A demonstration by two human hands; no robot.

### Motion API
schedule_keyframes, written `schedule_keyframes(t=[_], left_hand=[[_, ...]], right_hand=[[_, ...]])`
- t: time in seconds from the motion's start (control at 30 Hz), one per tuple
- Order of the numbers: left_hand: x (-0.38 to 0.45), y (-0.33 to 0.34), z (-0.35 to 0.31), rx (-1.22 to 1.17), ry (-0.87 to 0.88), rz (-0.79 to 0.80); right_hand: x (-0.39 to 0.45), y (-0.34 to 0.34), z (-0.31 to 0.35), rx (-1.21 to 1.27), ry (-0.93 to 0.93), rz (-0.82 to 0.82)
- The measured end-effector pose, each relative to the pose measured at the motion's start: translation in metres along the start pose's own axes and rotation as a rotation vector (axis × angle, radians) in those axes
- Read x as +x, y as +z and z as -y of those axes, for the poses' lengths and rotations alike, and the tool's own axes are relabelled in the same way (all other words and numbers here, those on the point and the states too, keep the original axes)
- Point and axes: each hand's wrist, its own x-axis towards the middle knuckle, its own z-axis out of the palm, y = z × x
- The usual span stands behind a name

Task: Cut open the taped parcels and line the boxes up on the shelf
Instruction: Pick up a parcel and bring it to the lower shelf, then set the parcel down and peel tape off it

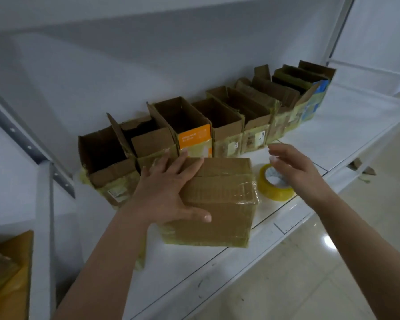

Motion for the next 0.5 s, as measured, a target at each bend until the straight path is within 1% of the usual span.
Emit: schedule_keyframes(t=[0.03, 0.07, 0.13, 0.17, 0.2, 0.23, 0.37, 0.43, 0.5], left_hand=[[0.001, -0.001, 0.001, 0.007, 0.003, 0.013], [0.001, 0.0, 0.001, 0.013, 0.006, 0.008], [0.0, 0.003, -0.001, 0.017, 0.004, -0.039], [-0.001, 0.004, -0.002, 0.015, 0.003, -0.063], [-0.002, 0.005, -0.002, 0.012, -0.002, -0.077], [-0.004, 0.004, -0.004, 0.003, -0.011, -0.082], [-0.003, 0.0, -0.018, -0.024, -0.07, -0.121], [0.001, -0.001, -0.028, 0.002, -0.09, -0.161], [0.006, -0.001, -0.035, -0.044, -0.119, -0.187]], right_hand=[[0.007, -0.009, -0.01, -0.132, 0.03, 0.026], [0.012, -0.015, -0.023, -0.299, 0.072, 0.102], [0.018, -0.019, -0.051, -0.656, 0.175, 0.325], [0.019, -0.019, -0.063, -0.807, 0.207, 0.416], [0.018, -0.02, -0.075, -0.916, 0.208, 0.47], [0.017, -0.02, -0.085, -0.995, 0.183, 0.479], [0.02, -0.021, -0.1, -1.22, -0.02, 0.31], [0.021, -0.023, -0.1, -1.262, -0.088, 0.291], [0.022, -0.032, -0.097, -1.256, -0.1, 0.277]])
